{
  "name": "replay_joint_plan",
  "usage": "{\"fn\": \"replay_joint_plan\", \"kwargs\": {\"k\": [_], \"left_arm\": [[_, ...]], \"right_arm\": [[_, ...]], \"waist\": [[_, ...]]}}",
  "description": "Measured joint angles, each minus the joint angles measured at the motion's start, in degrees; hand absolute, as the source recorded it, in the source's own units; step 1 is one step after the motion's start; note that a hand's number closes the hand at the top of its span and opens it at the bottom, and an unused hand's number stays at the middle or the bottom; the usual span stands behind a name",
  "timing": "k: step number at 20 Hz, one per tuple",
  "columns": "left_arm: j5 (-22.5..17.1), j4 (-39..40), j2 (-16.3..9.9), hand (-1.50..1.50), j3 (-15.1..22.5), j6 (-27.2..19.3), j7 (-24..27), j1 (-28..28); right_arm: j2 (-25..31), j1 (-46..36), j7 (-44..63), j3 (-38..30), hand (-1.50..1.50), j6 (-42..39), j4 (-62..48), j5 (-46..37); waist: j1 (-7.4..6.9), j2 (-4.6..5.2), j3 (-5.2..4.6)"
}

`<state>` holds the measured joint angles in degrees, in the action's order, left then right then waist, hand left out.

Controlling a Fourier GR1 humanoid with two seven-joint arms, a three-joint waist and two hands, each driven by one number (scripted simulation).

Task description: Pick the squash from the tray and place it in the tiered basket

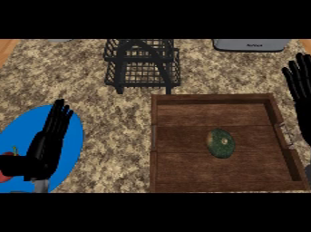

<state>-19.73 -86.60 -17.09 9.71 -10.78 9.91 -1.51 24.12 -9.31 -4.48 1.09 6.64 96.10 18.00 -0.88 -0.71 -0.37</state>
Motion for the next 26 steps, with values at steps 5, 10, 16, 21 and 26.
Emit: {"fn": "replay_joint_plan", "kwargs": {"k": [5,10,16,21,26], "left_arm": [[2.65,1.77,-1.48,0.0,1.51,2.7,-0.9,3.11],[5.16,4.17,-0.87,0.0,5.67,4.93,-2.93,6.29],[6.78,6.99,0.79,0.0,5.84,6.15,-3.37,7.78],[7.08,8.84,1.09,0.0,5.19,6.26,-3.29,8.41],[7.18,9.08,0.73,0.0,5.05,6.47,-3.24,7.61]], "right_arm": [[-6.75,-4.71,4.86,8.69,-1.5,4.76,-2.71,-6.42],[-14.42,-8.15,8.64,16.76,-1.5,12.43,-10.46,-14.61],[-18.61,-10.1,4.35,20.1,-1.5,15.43,-12.92,-20.06],[-9.4,-12.77,16.95,22.92,-1.5,12.77,-5.02,-28.53],[2.06,-16.37,31.0,27.71,-1.5,1.82,-2.56,-35.84]], "waist": [[0.0,0.68,0.22],[-0.06,1.05,0.24],[0.7,0.79,0.33],[1.99,0.14,0.17],[2.59,-0.48,-0.13]]}}
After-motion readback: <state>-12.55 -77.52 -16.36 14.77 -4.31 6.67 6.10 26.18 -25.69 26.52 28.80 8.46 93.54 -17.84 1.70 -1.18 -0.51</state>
